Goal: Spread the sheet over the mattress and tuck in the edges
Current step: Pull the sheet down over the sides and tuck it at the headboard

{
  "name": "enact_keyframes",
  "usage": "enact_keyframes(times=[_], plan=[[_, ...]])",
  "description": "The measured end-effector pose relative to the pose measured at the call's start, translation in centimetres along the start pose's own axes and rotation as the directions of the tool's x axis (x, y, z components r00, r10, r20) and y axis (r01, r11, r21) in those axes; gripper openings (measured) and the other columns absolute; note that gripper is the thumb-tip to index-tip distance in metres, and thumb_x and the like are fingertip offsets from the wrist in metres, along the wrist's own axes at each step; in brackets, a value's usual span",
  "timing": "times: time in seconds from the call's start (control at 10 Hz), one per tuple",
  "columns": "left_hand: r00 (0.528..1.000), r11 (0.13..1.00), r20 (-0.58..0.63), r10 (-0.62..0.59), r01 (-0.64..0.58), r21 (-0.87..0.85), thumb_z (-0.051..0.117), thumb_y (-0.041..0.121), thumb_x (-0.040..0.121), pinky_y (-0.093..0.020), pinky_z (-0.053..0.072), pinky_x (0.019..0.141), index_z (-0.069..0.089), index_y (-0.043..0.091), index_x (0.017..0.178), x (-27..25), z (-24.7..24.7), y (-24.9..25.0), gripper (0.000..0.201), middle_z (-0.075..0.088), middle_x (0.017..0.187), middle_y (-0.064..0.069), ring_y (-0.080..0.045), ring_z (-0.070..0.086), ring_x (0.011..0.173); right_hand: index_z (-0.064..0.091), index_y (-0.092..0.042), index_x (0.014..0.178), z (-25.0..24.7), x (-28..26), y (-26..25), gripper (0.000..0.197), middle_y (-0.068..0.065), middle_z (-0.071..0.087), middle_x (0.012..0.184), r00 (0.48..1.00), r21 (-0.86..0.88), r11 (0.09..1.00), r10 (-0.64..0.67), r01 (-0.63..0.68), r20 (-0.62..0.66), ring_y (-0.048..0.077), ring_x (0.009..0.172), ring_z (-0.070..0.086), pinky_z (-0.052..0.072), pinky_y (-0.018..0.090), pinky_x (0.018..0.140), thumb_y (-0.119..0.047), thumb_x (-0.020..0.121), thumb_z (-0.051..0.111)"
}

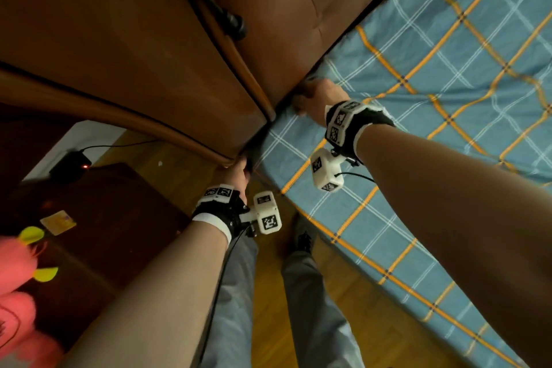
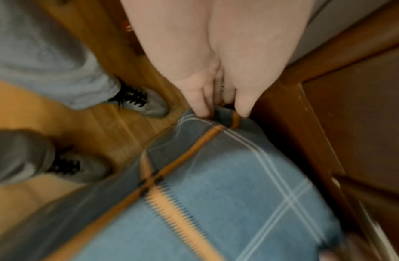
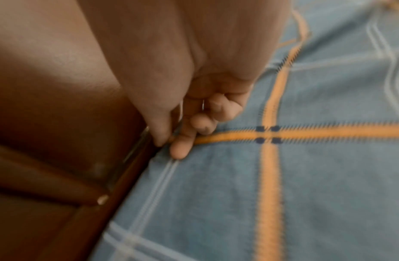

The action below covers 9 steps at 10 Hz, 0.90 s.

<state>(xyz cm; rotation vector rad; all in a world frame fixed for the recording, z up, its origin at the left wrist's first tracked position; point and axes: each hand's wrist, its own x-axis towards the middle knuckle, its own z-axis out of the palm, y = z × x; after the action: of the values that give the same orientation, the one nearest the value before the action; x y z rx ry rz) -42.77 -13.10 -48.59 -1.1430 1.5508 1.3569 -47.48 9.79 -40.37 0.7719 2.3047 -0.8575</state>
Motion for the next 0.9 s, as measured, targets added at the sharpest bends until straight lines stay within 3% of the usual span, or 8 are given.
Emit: enact_keyframes(times=[0.1, 0.2, 0.3, 0.4, 0.5, 0.6, 0.7, 0.9], plan=[[0.999, 0.974, 0.004, 0.051, -0.050, 0.222, 0.061, 0.027, 0.086, -0.040, 0.049, 0.099, 0.063, 0.004, 0.107, -0.2, 0.5, -0.1, 0.032, 0.063, 0.123, -0.017, -0.032, 0.061, 0.112, 0.043, -0.042, 0.135, 0.2, -1.6, 0.5, 0.043, 0.003, 0.063, 0.124, 0.999, -0.364, 0.930, -0.042, 0.046, 0.020, 0.031, 0.109, 0.062, 0.048, 0.037, 0.079, -0.052, 0.094, 0.036], [0.985, 0.929, -0.059, 0.160, -0.130, 0.347, 0.062, 0.032, 0.085, -0.044, 0.050, 0.094, 0.064, 0.004, 0.095, -3.2, 1.0, 0.4, 0.030, 0.066, 0.103, -0.020, -0.036, 0.063, 0.103, 0.047, -0.042, 0.133, -0.4, -1.8, -0.3, 0.042, 0.001, 0.061, 0.128, 0.996, -0.338, 0.938, -0.058, 0.076, 0.062, 0.031, 0.115, 0.059, 0.048, 0.037, 0.085, -0.048, 0.092, 0.038], [0.993, 0.945, 0.067, 0.094, -0.110, 0.309, 0.063, 0.047, 0.087, -0.040, 0.053, 0.082, 0.051, 0.018, 0.084, -5.8, 1.2, -0.1, 0.031, 0.059, 0.082, -0.002, -0.027, 0.063, 0.086, 0.061, -0.030, 0.111, -2.0, -1.7, -0.1, 0.032, 0.005, 0.068, 0.109, 0.990, -0.002, 0.997, 0.073, -0.074, -0.122, 0.032, 0.097, 0.065, 0.055, 0.039, 0.083, -0.040, 0.085, 0.046], [0.975, 0.864, 0.189, 0.113, -0.190, 0.466, 0.061, 0.050, 0.088, -0.032, 0.049, 0.056, 0.051, 0.013, 0.082, -7.1, 1.6, -1.1, 0.038, 0.060, 0.075, -0.005, -0.022, 0.062, 0.067, 0.053, -0.011, 0.077, -3.2, -2.6, 3.2, 0.044, 0.012, 0.064, 0.085, 0.916, 0.081, 0.943, 0.331, -0.321, -0.227, 0.033, 0.080, 0.063, 0.050, 0.036, 0.069, -0.053, 0.087, 0.048], [0.955, 0.810, 0.194, 0.223, -0.292, 0.509, 0.056, 0.034, 0.095, -0.025, 0.041, 0.044, 0.052, 0.008, 0.085, -7.3, 1.5, -1.5, 0.028, 0.061, 0.067, -0.007, -0.018, 0.055, 0.049, 0.049, -0.012, 0.067, -2.6, -3.7, 6.1, 0.057, 0.009, 0.056, 0.069, 0.895, 0.021, 0.901, 0.432, -0.432, -0.109, 0.026, 0.061, 0.054, 0.043, 0.033, 0.060, -0.065, 0.087, 0.049], [0.941, 0.807, 0.208, 0.266, -0.335, 0.487, 0.050, 0.023, 0.098, -0.019, 0.035, 0.036, 0.054, 0.007, 0.085, -7.1, 0.9, -1.4, 0.021, 0.063, 0.066, -0.008, -0.014, 0.048, 0.040, 0.060, -0.008, 0.072, -1.5, -2.4, 6.8, 0.039, 0.011, 0.062, 0.071, 0.909, 0.095, 0.914, 0.403, -0.395, -0.105, 0.026, 0.059, 0.055, 0.038, 0.028, 0.050, -0.044, 0.087, 0.058], [0.947, 0.854, 0.178, 0.268, -0.319, 0.410, 0.050, 0.019, 0.098, -0.019, 0.032, 0.033, 0.052, 0.006, 0.086, -6.7, 0.8, -1.3, 0.017, 0.062, 0.064, -0.008, -0.012, 0.044, 0.036, 0.071, -0.005, 0.084, -0.9, -1.4, 6.6, 0.024, 0.011, 0.068, 0.076, 0.927, 0.209, 0.919, 0.361, -0.334, -0.104, 0.032, 0.076, 0.066, 0.043, 0.027, 0.051, -0.024, 0.083, 0.056], [0.956, 0.919, 0.049, 0.289, -0.292, 0.264, 0.048, 0.016, 0.099, -0.021, 0.038, 0.037, 0.049, 0.011, 0.074, -5.9, 0.5, -0.7, 0.026, 0.055, 0.058, -0.006, -0.009, 0.045, 0.036, 0.072, -0.005, 0.087, -1.3, -1.0, 5.1, 0.044, 0.010, 0.073, 0.084, 0.882, 0.341, 0.860, 0.448, -0.381, -0.146, 0.029, 0.078, 0.067, 0.057, 0.033, 0.072, -0.045, 0.084, 0.053]])
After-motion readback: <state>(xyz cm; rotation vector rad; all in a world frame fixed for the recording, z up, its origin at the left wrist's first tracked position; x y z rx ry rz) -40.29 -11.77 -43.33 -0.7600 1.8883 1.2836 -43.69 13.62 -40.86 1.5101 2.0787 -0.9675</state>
